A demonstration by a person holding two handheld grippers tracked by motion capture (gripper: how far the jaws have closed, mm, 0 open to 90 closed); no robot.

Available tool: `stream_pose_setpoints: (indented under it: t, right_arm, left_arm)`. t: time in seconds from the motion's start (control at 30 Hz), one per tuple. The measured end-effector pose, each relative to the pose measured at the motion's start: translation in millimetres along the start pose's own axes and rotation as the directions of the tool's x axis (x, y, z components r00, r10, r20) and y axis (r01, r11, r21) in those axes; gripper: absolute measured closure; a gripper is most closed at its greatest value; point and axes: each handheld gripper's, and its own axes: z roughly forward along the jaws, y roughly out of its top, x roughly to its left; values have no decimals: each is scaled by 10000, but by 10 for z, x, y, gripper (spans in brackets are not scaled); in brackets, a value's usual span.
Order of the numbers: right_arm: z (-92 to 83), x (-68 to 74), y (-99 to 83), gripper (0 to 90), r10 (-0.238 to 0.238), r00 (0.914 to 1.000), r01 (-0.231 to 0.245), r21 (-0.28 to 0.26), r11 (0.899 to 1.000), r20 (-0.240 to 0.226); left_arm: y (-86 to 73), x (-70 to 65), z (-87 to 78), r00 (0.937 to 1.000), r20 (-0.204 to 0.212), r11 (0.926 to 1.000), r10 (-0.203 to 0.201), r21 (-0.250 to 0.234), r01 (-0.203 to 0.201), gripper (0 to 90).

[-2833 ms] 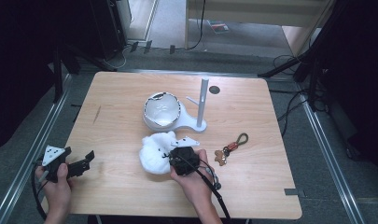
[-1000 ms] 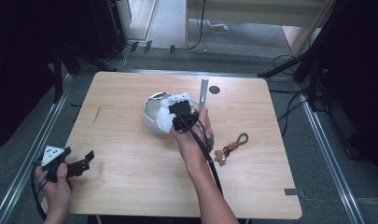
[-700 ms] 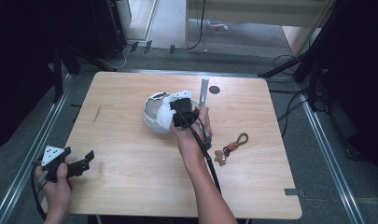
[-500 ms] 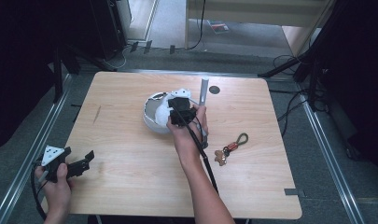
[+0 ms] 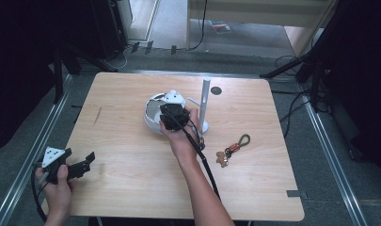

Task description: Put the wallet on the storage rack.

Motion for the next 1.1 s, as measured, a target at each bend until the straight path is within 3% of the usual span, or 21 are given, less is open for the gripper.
stream_pose_setpoints:
  t: [0.27, 0.53, 0.77, 1.1]
  right_arm:
    - [96, 39, -98, 682, -359, 9988, 348, 317, 9989, 339]
    - [-15, -86, -139, 409, 22, 9992, -26, -87, 10000, -388]
    - [-134, -210, -207, 247, 191, 9966, -153, 472, 9988, -807]
    - [-342, -332, -271, 132, 414, 9965, -338, 1042, 9940, -722]
  left_arm:
    - [0, -2, 2, 10000, 8, 10000, -5, -11, 5, 70]
    - [0, 1, -2, 10000, 14, 10000, 13, -8, -13, 70]
    - [0, -1, 0, 10000, 10, 10000, 6, -3, -6, 70]
    - [3, -6, 6, 10000, 5, 10000, 28, 56, -28, 70]
